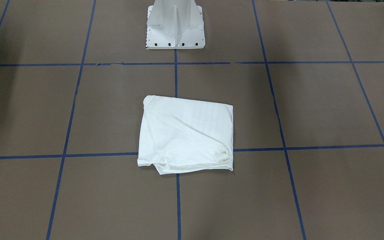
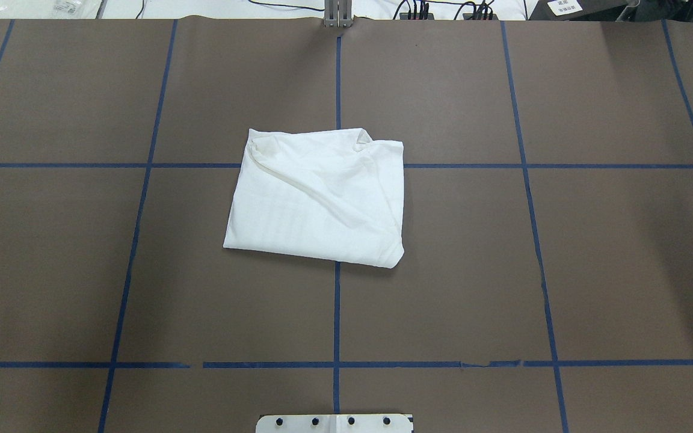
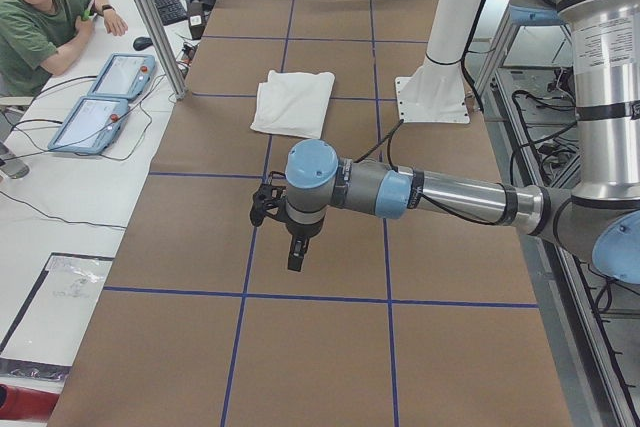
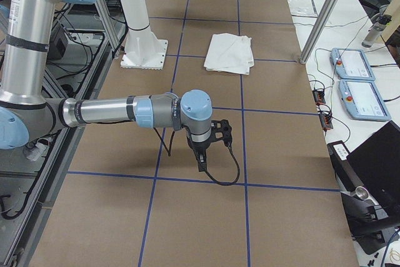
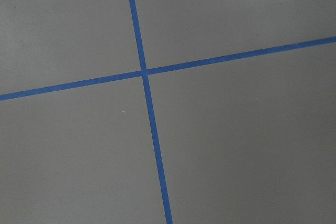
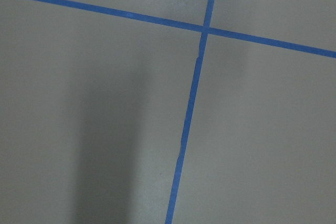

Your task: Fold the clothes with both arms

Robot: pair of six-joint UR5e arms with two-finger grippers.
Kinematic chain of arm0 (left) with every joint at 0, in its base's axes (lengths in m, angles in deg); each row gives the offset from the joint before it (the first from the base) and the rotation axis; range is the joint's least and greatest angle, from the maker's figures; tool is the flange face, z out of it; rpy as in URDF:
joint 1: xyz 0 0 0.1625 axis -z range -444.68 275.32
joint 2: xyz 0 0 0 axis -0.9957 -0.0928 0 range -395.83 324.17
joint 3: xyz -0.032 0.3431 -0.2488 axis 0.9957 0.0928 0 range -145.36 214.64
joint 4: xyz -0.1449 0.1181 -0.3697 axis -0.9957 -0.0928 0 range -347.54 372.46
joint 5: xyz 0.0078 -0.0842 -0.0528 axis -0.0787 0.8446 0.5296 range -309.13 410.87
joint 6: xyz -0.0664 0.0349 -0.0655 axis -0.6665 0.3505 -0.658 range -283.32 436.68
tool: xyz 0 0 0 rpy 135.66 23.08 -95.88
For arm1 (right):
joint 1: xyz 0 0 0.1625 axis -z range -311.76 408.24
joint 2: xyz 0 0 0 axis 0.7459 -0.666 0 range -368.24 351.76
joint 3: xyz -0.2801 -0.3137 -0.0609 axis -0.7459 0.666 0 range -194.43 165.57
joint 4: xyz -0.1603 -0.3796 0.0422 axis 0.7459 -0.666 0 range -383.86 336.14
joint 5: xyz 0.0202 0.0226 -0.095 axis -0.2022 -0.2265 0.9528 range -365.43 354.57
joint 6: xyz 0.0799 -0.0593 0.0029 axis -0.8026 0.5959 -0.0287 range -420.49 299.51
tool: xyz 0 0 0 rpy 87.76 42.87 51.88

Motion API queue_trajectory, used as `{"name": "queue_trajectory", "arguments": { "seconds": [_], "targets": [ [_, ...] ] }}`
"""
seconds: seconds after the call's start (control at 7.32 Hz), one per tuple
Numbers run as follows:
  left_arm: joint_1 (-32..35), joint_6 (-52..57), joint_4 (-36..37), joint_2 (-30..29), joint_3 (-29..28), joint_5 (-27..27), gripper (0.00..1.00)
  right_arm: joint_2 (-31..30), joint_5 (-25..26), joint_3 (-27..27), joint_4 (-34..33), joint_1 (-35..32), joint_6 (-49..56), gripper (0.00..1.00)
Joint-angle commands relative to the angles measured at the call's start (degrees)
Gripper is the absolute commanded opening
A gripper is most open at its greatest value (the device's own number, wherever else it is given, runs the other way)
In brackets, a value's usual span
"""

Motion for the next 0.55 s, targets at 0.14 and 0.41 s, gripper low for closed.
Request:
{"name": "queue_trajectory", "arguments": {
  "seconds": [0.14,0.41],
  "targets": [
    [-0.13,0.04,0.04,-0.04,-0.1,-0.18,1.0,0.06,0.15,0.04,0.09,0.08,0.0,1.0],
    [-0.13,0.04,0.04,-0.04,-0.02,-0.26,1.0,-0.03,0.06,0.04,0.09,0.08,0.09,1.0]
  ]
}}
